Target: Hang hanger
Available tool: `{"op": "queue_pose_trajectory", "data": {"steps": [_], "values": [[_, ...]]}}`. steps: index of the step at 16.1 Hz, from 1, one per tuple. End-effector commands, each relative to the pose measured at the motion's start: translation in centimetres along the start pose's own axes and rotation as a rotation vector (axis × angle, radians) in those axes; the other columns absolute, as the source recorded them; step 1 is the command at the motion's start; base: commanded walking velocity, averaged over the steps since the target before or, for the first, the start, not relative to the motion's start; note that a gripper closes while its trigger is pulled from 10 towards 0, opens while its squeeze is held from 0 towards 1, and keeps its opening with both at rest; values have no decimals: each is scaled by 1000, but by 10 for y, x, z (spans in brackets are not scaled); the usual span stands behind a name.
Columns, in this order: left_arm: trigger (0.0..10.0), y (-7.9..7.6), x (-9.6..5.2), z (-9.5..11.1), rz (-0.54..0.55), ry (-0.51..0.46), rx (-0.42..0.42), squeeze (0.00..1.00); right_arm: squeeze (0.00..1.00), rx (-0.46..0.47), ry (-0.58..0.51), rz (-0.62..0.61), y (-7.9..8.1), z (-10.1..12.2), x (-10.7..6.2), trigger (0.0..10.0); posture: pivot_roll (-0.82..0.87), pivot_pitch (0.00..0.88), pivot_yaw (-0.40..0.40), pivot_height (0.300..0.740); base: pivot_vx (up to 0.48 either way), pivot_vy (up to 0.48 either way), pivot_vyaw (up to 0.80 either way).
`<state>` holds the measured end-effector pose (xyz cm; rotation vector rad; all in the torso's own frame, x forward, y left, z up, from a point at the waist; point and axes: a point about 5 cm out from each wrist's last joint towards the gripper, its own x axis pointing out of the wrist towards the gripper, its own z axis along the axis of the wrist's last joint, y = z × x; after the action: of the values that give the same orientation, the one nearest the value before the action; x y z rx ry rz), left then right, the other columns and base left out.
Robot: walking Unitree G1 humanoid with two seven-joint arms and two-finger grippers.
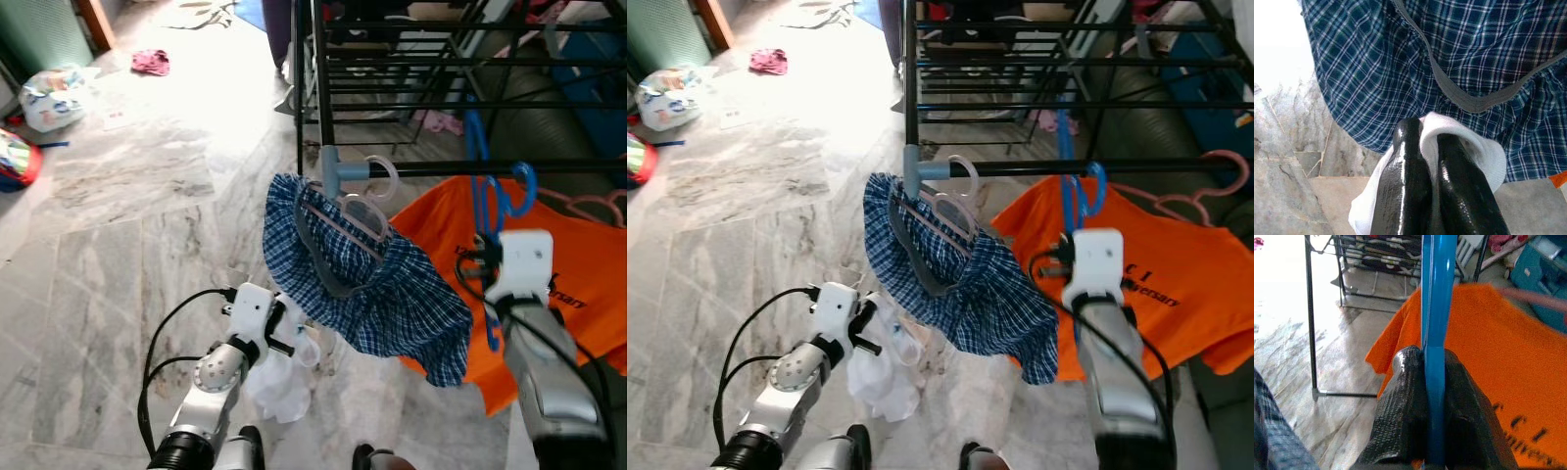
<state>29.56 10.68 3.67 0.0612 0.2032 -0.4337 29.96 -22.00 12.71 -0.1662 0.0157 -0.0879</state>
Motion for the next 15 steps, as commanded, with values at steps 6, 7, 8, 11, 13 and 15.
{"op": "queue_pose_trajectory", "data": {"steps": [6,7,8,11,13,15], "values": [[10000,2,4,5,13,-25,46,0,0,-8,21,-27,1,-19,-26,4235,-102,200,33,740,0,0,0],[10000,3,5,6,52,-39,45,0,0,-14,39,-38,3,-27,-33,10000,-103,195,26,740,0,0,0],[10000,3,5,6,59,-42,47,0,0,-13,46,-42,4,-31,-36,10000,-103,195,23,740,0,0,0],[10000,7,4,6,108,-47,78,0,0,12,44,-59,18,-37,-44,10000,-87,170,10,740,0,0,0],[10000,14,5,11,162,-69,80,0,0,55,33,-55,28,-38,-42,10000,-45,150,4,740,0,0,0],[10000,19,4,18,192,-95,77,0,0,69,25,-23,36,-35,-38,10000,-11,154,7,740,0,0,0]]}}
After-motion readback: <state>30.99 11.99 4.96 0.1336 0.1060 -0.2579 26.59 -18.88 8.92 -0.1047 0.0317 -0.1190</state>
